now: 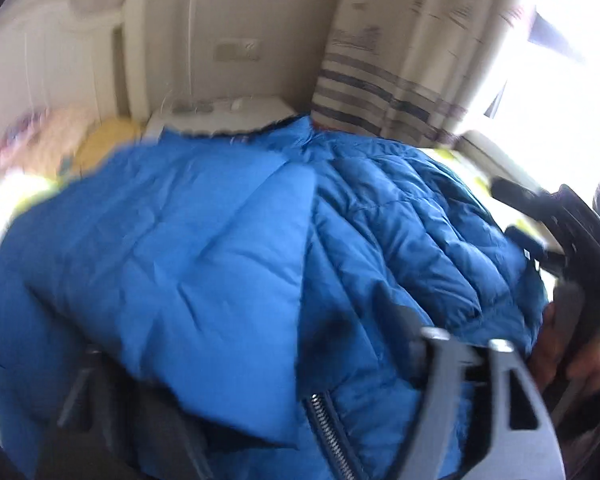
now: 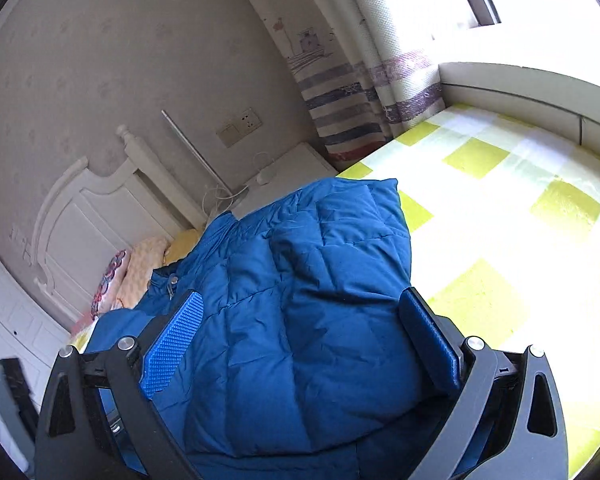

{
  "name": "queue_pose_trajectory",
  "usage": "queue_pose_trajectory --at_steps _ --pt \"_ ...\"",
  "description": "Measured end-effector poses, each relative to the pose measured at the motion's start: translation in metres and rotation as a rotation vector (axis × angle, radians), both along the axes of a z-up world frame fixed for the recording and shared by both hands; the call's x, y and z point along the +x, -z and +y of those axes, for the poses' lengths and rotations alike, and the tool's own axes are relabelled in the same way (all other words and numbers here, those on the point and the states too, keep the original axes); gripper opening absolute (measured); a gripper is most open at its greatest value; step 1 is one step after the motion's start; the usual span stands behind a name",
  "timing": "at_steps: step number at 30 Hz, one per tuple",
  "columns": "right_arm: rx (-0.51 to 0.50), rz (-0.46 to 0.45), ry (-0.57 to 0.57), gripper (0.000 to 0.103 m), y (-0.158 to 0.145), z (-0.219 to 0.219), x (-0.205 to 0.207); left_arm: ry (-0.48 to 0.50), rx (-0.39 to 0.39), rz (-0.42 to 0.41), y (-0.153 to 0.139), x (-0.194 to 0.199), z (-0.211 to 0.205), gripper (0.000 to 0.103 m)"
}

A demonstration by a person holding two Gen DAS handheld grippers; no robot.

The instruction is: Fold large clothes

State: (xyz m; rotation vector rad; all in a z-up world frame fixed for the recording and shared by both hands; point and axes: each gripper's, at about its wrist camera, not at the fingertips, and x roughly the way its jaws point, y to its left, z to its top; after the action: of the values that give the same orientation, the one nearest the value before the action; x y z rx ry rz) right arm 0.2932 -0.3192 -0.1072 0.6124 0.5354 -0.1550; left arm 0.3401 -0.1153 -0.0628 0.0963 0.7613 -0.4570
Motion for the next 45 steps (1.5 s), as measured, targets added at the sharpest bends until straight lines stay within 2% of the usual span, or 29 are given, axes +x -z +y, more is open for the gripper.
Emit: queue_pose_trajectory --at_steps 2,4,5,7,8,9,11,13,16,20,22,24,25,28,29,31,33,35,38,39,40,41,42,43,44,45 --pt "-0.021 0.004 -0.014 0.095 -0.001 0.005 0.001 -0.005 0.017 -0.075 -0.023 -0.013 0.009 0.088" --pt "-0.034 0.004 -0.022 0.095 -0.003 0.008 0.003 -0.015 -0.058 -0.156 -0.049 -0.031 0.03 0.092" --pt "-0.034 0.007 -0.023 0.095 -0.002 0.008 0.004 -0.053 -0.1 -0.228 -0.066 -0.048 0.045 0.101" --pt "-0.031 0.014 -0.024 0.095 0.0 0.007 0.003 -0.161 -0.139 -0.332 -0.086 -0.061 0.08 0.101" --pt "-0.031 0.016 -0.024 0.095 0.0 0.008 0.002 -0.244 -0.13 -0.343 -0.09 -0.06 0.1 0.101" --pt "-0.035 0.017 -0.028 0.095 0.0 0.009 0.003 -0.304 -0.115 -0.328 -0.088 -0.059 0.113 0.101" --pt "-0.046 0.022 -0.039 0.095 0.0 0.013 0.003 -0.471 -0.057 -0.245 -0.074 -0.045 0.148 0.1" --pt "-0.068 0.023 -0.055 0.095 -0.002 0.017 0.005 -0.552 -0.002 -0.15 -0.054 -0.032 0.168 0.1" --pt "-0.091 0.027 -0.066 0.095 -0.003 0.022 0.006 -0.577 0.052 -0.071 -0.024 -0.024 0.179 0.099" --pt "-0.141 0.04 -0.079 0.094 -0.006 0.032 0.009 -0.563 0.113 -0.024 0.008 -0.011 0.172 0.099" --pt "-0.218 0.028 -0.123 0.09 -0.017 0.052 0.009 -0.549 0.107 0.019 0.018 -0.007 0.173 0.099" --pt "-0.327 0.006 -0.249 0.09 -0.032 0.094 0.012 -0.553 0.058 0.009 0.024 -0.01 0.183 0.099" --pt "-0.386 0.002 -0.301 0.09 -0.037 0.114 0.013 -0.561 0.031 -0.014 0.022 -0.013 0.188 0.099" --pt "-0.622 -0.002 -0.488 0.089 -0.05 0.194 0.015 -0.649 -0.131 -0.208 0.001 -0.047 0.218 0.1" --pt "-0.708 -0.007 -0.544 0.089 -0.05 0.223 0.015 -0.682 -0.177 -0.245 -0.005 -0.055 0.225 0.1" --pt "-0.859 0.003 -0.608 0.089 -0.045 0.268 0.019 -0.741 -0.218 -0.263 -0.003 -0.06 0.236 0.1" --pt "-1.036 0.058 -0.61 0.086 -0.032 0.306 0.032 -0.787 -0.219 -0.241 0.003 -0.057 0.242 0.1" --pt "-1.171 0.119 -0.603 0.085 -0.016 0.33 0.046 -0.791 -0.198 -0.212 0.01 -0.05 0.242 0.1" --pt "-1.275 0.151 -0.604 0.078 0.004 0.348 0.059 -0.75 -0.148 -0.203 0.013 -0.043 0.233 0.1" --pt "-1.278 0.142 -0.61 0.063 0.005 0.349 0.06 -0.737 -0.138 -0.206 0.013 -0.042 0.229 0.1" --pt "-1.248 0.131 -0.629 0.054 0.003 0.345 0.058 -0.726 -0.129 -0.211 0.013 -0.042 0.227 0.1" --pt "-1.213 0.121 -0.631 0.039 -0.001 0.34 0.056 -0.721 -0.126 -0.216 0.01 -0.045 0.227 0.1" --pt "-1.143 0.08 -0.611 0.03 -0.014 0.329 0.05 -0.718 -0.125 -0.222 0.009 -0.046 0.226 0.1" --pt "-1.074 0.048 -0.594 0.029 -0.026 0.317 0.045 -0.718 -0.128 -0.224 0.009 -0.048 0.226 0.1" --pt "-0.934 0.012 -0.568 0.028 -0.043 0.294 0.04 -0.72 -0.132 -0.224 0.009 -0.049 0.226 0.1" --pt "-0.739 -0.022 -0.535 0.028 -0.06 0.261 0.035 -0.722 -0.135 -0.223 0.008 -0.048 0.227 0.1"
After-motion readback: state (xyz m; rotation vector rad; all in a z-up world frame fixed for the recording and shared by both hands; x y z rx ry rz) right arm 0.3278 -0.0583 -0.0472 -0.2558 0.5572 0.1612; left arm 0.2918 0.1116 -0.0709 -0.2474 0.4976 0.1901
